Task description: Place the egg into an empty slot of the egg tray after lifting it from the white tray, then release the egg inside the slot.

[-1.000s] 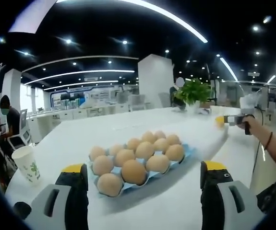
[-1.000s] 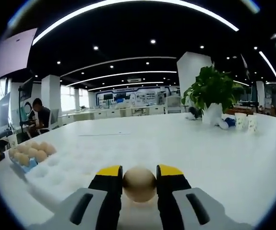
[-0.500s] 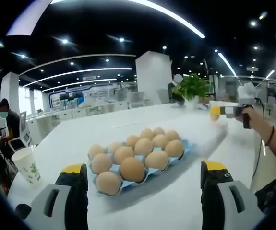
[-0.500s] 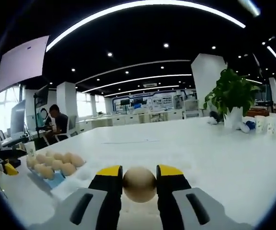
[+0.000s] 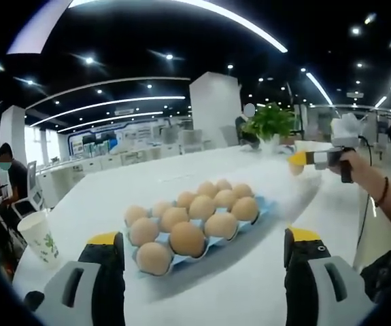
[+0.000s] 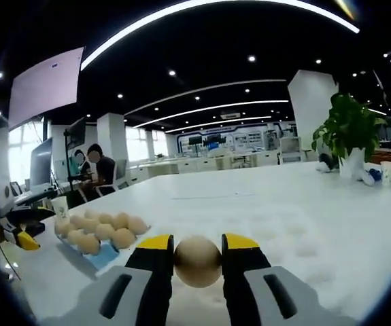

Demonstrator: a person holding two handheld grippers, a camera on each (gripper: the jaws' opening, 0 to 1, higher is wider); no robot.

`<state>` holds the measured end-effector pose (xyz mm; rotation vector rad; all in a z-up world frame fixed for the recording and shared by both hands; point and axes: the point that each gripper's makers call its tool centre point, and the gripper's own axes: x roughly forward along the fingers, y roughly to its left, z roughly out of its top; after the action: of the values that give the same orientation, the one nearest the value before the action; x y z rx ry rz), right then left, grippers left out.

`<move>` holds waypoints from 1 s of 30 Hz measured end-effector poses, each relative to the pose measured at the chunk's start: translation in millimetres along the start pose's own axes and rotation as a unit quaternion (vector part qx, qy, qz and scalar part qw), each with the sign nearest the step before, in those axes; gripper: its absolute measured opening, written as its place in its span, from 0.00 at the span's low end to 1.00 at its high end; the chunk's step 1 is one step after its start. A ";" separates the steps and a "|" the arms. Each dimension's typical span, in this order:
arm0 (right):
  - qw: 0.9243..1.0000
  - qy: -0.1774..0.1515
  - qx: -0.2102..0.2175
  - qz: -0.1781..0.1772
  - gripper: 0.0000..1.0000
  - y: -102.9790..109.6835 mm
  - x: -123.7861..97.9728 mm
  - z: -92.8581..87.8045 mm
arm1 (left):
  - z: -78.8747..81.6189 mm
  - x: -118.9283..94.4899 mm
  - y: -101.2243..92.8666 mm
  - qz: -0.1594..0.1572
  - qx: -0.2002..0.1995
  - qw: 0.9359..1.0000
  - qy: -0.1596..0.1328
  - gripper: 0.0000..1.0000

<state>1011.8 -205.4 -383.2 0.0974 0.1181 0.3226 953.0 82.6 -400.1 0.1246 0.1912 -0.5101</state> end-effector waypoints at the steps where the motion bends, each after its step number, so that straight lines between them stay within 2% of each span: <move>1: 1.000 0.000 0.000 0.003 0.28 1.9 0.4 -0.1 | 0.0 -0.3 0.2 0.001 0.000 1.000 0.000 1.00; 30: 0.995 0.019 -0.005 0.095 0.28 76.9 18.8 -10.2 | -4.6 -3.1 4.4 0.008 0.004 1.000 0.011 0.99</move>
<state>1004.4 -125.9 -386.4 0.0929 0.1452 0.5141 951.9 88.6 -403.6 0.1390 0.2089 -0.4947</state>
